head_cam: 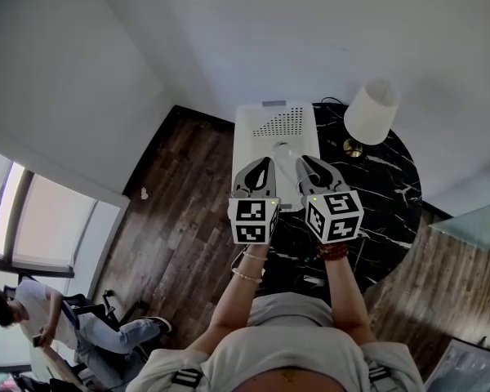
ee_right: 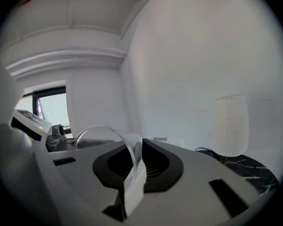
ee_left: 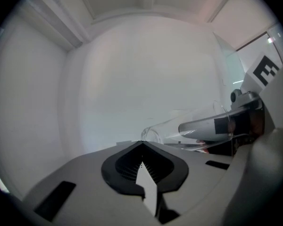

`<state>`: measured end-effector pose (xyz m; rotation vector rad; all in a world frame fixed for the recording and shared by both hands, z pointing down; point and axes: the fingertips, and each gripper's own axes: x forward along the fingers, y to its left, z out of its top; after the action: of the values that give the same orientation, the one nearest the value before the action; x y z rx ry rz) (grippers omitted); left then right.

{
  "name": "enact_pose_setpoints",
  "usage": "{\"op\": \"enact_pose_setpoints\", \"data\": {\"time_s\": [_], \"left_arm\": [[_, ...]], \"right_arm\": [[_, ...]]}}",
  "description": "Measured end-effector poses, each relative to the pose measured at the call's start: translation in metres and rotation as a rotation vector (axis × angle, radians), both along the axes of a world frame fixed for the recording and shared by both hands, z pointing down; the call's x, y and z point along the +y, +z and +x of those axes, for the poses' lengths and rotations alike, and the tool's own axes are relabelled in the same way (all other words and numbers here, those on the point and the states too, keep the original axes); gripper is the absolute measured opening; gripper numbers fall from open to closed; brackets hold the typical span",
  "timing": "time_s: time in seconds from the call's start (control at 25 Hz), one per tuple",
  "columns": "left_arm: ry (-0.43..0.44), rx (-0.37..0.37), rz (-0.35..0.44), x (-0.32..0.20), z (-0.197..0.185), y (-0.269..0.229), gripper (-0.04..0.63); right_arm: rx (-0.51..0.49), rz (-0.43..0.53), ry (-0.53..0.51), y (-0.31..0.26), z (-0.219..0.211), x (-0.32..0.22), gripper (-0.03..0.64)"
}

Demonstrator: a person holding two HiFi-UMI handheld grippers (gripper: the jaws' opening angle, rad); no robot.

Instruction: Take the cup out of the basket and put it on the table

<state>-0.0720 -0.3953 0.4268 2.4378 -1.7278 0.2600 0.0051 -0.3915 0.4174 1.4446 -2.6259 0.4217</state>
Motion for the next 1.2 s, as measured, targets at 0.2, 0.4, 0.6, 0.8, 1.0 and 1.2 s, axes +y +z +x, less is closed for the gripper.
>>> {"op": "enact_pose_setpoints", "data": {"time_s": [0.2,0.4,0.6,0.8,1.0,1.2], "left_arm": [[-0.006,-0.002,-0.006,0.0,-0.004,0.001,0.006],[-0.006,-0.004,-0.008,-0.003,-0.004,0.003,0.006],[-0.005,-0.001,-0.007,-0.003,-0.004,0.003,0.006],[-0.002,-0.003,-0.011,-0.004,-0.003,0.004,0.006],[0.001,0.002,-0.015,-0.004,-0.002,0.006,0.006],[0.003,-0.013,-0.007,-0.004,0.0,0.006,0.006]], "right_arm": [[0.007,-0.005,-0.003,0.002,-0.002,0.0,0.032],[0.01,-0.013,-0.001,0.005,-0.001,-0.002,0.032],[0.015,-0.02,-0.001,0.007,0.001,-0.003,0.032],[0.018,-0.025,0.001,0.009,0.003,-0.003,0.032],[0.019,-0.03,0.001,0.011,0.002,-0.003,0.032],[0.02,-0.032,0.003,0.011,0.004,-0.003,0.032]]}}
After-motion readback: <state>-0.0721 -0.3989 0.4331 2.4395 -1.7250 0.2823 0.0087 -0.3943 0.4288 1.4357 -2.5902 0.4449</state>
